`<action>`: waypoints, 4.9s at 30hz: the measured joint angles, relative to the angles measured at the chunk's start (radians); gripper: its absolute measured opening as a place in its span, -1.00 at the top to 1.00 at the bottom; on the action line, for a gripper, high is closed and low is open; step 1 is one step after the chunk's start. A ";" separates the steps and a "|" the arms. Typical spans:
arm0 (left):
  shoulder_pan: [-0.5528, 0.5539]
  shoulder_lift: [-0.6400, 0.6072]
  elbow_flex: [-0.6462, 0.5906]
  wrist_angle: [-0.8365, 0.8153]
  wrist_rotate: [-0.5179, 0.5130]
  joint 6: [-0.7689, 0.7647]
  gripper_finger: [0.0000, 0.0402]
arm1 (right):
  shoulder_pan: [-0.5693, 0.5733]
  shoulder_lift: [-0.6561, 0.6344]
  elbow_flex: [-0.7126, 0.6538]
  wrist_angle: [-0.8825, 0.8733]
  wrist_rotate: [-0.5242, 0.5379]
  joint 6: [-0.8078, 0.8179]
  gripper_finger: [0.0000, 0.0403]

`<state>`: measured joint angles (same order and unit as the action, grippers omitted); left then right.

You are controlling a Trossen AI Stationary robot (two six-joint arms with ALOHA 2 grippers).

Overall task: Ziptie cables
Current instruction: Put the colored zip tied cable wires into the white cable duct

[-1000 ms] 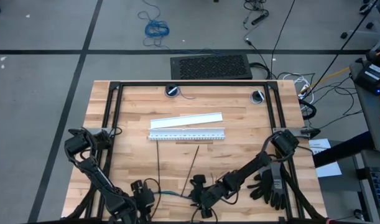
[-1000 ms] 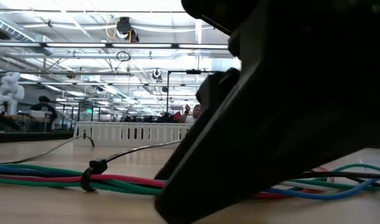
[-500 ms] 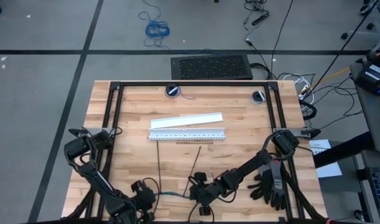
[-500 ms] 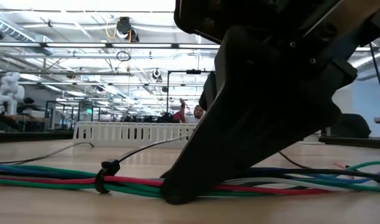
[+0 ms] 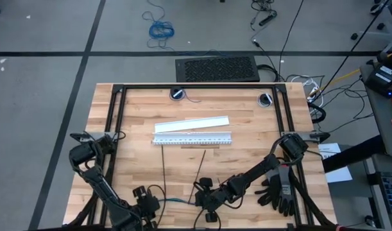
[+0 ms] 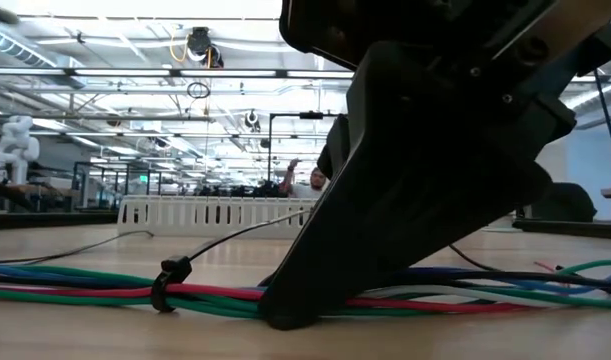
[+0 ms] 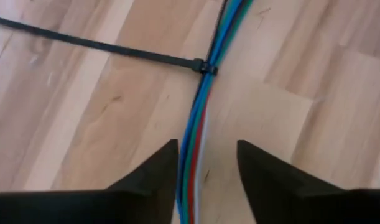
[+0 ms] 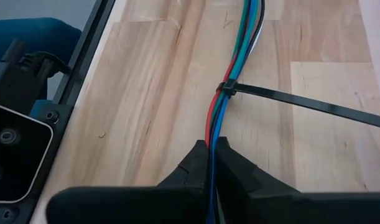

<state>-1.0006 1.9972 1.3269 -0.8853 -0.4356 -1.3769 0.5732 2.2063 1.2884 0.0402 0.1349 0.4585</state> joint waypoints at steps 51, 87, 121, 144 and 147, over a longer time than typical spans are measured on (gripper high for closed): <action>0.080 0.071 0.309 -0.700 -0.204 -0.007 1.00 | 0.066 -0.173 0.397 -0.976 0.348 -0.106 1.00; 0.770 -0.602 0.377 -0.545 -0.671 0.992 1.00 | -0.348 -0.315 0.676 -1.563 1.233 -0.106 1.00; 0.894 -0.464 -0.451 0.186 -0.202 0.991 1.00 | -0.513 -0.298 0.007 -0.733 0.389 -0.347 1.00; 0.760 -0.505 -0.452 0.126 -0.218 0.884 1.00 | -0.434 -0.302 0.050 -0.783 0.325 -0.303 1.00; 0.751 -0.456 -0.452 0.211 -0.192 0.914 1.00 | -0.438 -0.299 0.049 -0.776 0.306 -0.303 1.00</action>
<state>-0.2492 1.5412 0.8753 -0.6738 -0.6279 -0.4634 0.1356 1.9072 1.3372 -0.7357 0.4404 0.1552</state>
